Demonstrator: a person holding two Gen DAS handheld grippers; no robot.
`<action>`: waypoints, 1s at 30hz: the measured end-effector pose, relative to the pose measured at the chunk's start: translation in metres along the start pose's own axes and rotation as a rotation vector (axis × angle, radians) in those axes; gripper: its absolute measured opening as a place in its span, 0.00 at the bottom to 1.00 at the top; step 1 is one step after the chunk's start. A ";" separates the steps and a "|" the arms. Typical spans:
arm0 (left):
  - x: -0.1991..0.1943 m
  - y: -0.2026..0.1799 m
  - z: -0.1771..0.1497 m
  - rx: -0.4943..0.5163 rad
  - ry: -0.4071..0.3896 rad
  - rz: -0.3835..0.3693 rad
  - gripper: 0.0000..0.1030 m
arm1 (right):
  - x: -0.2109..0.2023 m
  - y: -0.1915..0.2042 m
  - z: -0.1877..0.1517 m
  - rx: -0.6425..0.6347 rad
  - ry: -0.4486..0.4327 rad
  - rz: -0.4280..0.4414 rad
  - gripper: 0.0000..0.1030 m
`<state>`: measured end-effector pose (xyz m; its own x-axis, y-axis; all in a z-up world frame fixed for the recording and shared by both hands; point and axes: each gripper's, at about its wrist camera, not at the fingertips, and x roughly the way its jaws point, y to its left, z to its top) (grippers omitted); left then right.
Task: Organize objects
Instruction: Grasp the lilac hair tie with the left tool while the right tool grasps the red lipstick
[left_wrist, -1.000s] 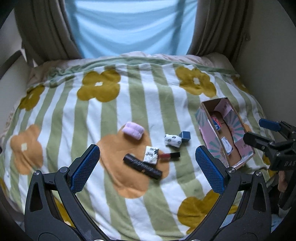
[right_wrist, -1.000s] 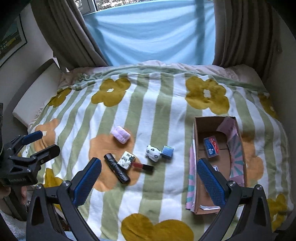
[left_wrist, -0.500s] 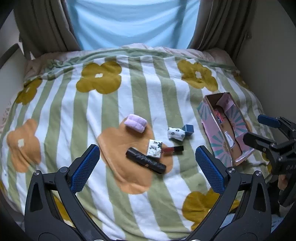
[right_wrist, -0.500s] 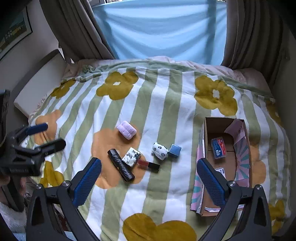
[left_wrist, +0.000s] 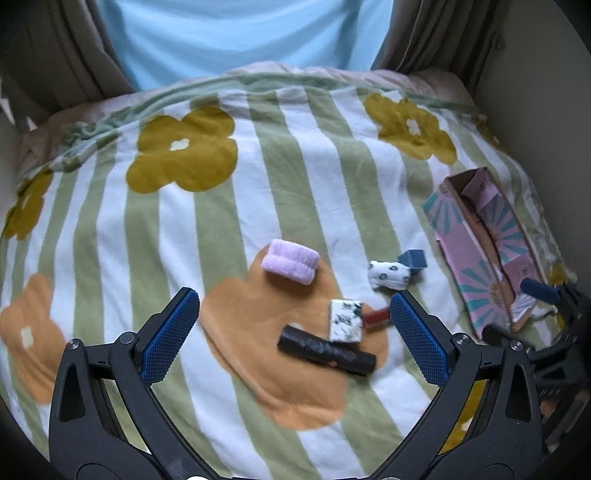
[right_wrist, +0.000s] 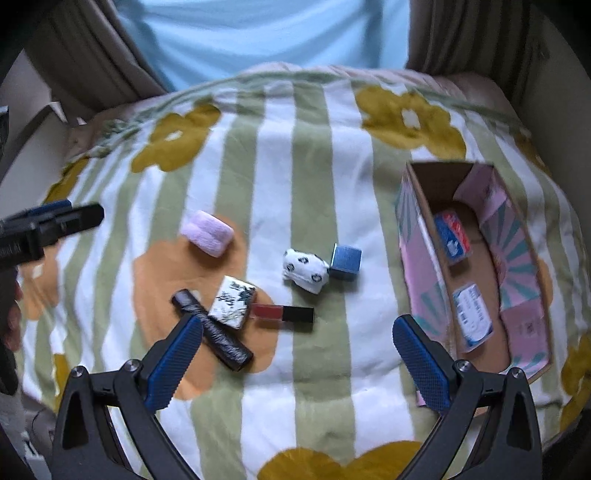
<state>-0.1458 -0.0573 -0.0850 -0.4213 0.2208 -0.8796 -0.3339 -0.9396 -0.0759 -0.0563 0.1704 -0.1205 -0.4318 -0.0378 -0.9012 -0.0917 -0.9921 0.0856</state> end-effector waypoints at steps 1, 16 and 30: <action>0.010 0.002 0.002 0.010 0.006 -0.005 1.00 | 0.009 0.002 -0.002 0.010 0.005 -0.006 0.99; 0.181 0.012 -0.003 0.147 0.177 -0.065 0.99 | 0.136 0.021 -0.025 0.095 0.095 -0.097 0.99; 0.234 0.008 -0.004 0.147 0.220 -0.093 0.93 | 0.162 0.016 -0.030 0.094 0.151 -0.107 0.95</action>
<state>-0.2437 -0.0137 -0.2937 -0.1954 0.2267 -0.9542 -0.4883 -0.8662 -0.1058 -0.1005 0.1446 -0.2775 -0.2762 0.0431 -0.9601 -0.2162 -0.9762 0.0183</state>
